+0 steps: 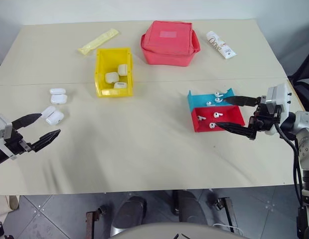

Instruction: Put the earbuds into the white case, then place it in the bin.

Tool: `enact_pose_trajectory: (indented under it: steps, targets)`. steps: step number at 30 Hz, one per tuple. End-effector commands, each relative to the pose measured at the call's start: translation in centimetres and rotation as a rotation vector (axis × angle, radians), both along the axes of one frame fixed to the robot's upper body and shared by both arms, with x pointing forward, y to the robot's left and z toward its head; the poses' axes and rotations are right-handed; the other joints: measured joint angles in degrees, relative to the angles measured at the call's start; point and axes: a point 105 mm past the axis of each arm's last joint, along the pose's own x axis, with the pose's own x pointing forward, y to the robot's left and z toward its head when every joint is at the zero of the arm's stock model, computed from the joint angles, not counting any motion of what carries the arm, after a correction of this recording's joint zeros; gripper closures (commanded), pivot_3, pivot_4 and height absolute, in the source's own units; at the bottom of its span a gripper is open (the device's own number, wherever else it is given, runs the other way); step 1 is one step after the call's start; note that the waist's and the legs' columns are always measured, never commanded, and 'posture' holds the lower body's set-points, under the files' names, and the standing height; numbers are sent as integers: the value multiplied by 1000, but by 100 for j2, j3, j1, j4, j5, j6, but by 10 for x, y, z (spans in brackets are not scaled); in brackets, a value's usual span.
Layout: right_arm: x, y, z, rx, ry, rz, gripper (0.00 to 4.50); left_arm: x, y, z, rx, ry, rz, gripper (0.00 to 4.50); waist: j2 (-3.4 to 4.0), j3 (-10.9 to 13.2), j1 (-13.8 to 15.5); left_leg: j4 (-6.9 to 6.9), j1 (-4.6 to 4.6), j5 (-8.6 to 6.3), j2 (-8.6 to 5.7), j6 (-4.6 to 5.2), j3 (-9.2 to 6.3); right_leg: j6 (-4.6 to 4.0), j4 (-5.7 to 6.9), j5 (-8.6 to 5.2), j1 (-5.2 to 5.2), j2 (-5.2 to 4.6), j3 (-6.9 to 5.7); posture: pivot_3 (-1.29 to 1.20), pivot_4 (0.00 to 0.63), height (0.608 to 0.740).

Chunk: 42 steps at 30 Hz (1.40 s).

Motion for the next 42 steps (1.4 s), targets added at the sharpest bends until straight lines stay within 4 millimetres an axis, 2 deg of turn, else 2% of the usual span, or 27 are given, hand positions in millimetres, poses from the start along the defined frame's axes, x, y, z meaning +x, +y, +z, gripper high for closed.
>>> enact_pose_trajectory:
  steps: [1, 7, 12, 20, 25, 28, 32, 36, 40, 42]
  targets:
    - [0, -1, 14, -1, -56, 10, 0, 0, -3, 17, 29, -68, -17, 36, -1, 0, 0, 0, -1, -1, 2, -1, 2, -1, 0, 0, -2, 1, 0, 0, 150, 740]
    - [4, 2, 15, 5, -64, 22, 0, 2, -3, 26, 12, -91, 21, 36, -4, -2, 1, -2, -10, -1, 5, -1, 27, -2, 1, 3, -27, 5, 5, 0, 150, 740]
    - [9, 4, 17, 4, -74, 38, 0, -13, 5, 32, 12, -95, 66, 36, -6, -2, -37, -7, -10, -3, 18, -4, 41, -10, 4, 12, -33, 16, 12, 0, 150, 740]
    - [18, 8, 17, 1, -72, 93, 0, -79, 32, 6, 40, 74, 214, 36, -3, 2, -69, -6, -7, -23, 56, -10, 75, -23, -27, 22, -34, 60, 39, 0, 150, 740]
    - [26, 14, 21, 6, -64, 138, 0, -118, 39, -7, 31, 141, 264, 36, -1, 5, -57, -4, -9, -36, 81, -18, 84, -36, -45, 27, -35, 68, 39, 0, 150, 740]
    - [30, 18, 21, 2, -60, 163, 0, -131, 41, -11, 30, 153, 295, 36, 0, 6, -55, -6, -9, -41, 89, -20, 87, -43, -50, 25, -35, 73, 39, 0, 150, 740]
    - [36, 25, 22, 6, -58, 200, 0, -134, 41, -10, 33, 132, 313, 36, -2, 13, 2, 0, -11, -43, 96, -24, 86, -48, -49, 27, -35, 77, 38, 0, 150, 740]
    - [39, 32, 24, 7, -65, 229, 0, -126, 36, -4, 66, 89, 313, 36, -2, 14, 1, 1, -12, -43, 95, -25, 85, -50, -47, 29, -36, 78, 39, 0, 150, 740]
    - [38, 41, 27, 16, -75, 271, 0, -94, 21, 11, 126, 2, 363, 36, -4, 14, 8, 1, -13, -44, 96, -26, 84, -50, -46, 29, -36, 80, 41, 0, 150, 740]
    - [39, 45, 27, 20, -77, 281, 0, -73, 16, 23, 116, -49, 442, 36, -5, 13, 5, 4, -12, -43, 95, -28, 84, -49, -42, 31, -36, 81, 51, 0, 150, 740]
